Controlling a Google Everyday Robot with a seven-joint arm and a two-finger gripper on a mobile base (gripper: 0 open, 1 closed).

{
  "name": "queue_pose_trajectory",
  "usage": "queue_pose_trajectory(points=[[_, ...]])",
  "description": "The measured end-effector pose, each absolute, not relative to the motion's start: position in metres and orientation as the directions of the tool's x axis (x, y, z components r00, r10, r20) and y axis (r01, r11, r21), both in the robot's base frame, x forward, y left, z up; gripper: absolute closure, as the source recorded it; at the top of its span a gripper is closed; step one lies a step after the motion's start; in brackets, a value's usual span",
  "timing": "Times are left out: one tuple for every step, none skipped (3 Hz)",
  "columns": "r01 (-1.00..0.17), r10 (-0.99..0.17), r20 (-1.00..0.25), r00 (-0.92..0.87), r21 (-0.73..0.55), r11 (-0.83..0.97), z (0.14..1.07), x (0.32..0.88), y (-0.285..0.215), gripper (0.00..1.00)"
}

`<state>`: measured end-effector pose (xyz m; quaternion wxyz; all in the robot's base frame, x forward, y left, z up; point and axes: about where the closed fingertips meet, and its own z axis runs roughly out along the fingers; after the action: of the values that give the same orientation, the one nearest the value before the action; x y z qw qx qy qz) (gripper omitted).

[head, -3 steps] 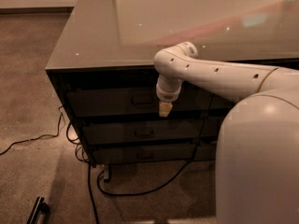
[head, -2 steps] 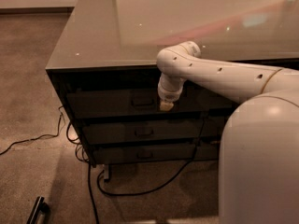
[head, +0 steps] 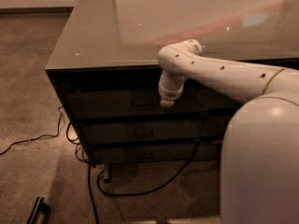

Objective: Open top drawer

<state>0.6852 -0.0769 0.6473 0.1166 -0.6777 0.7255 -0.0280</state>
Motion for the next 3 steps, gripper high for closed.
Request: queue_pose_trajectory(points=[[-0.977, -0.990, -0.131, -0.054, -0.199, 0.080, 0.6518, 0.6852, -0.0769, 1.00], [-0.977, -0.990, -0.131, -0.054, -0.199, 0.080, 0.6579, 0.6852, -0.0769, 1.00], [-0.977, -0.990, -0.131, -0.054, -0.199, 0.080, 0.6581, 0.6852, -0.0769, 0.82]])
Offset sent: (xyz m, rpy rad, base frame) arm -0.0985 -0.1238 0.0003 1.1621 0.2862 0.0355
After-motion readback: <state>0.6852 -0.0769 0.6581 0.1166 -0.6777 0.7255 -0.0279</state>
